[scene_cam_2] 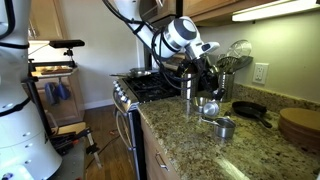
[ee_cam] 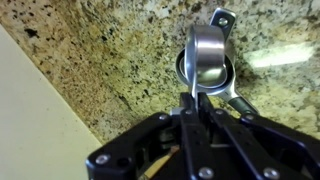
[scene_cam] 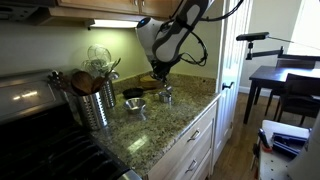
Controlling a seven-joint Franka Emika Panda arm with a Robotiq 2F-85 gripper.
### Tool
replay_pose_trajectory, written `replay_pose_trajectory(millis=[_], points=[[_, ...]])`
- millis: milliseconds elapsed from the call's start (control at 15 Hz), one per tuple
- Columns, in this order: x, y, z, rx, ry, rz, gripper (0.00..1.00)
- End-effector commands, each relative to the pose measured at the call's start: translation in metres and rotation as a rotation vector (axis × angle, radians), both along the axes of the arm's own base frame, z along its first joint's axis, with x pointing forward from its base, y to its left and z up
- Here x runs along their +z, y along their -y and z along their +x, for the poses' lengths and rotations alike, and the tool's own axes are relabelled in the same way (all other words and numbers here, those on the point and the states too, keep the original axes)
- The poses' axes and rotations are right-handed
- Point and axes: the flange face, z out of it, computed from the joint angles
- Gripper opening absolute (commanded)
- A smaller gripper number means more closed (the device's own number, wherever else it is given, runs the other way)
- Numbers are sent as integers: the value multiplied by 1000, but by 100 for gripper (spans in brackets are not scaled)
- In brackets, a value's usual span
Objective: Stack the cups
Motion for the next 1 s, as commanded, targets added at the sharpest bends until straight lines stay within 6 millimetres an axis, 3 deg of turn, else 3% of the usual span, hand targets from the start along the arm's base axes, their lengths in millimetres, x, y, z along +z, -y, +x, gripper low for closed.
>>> replay_pose_trajectory(millis=[0, 400, 933], points=[[-15, -20, 14, 87, -44, -110, 8], [-32, -34, 37, 212, -77, -225, 8], [-53, -23, 46, 279, -118, -322, 8]])
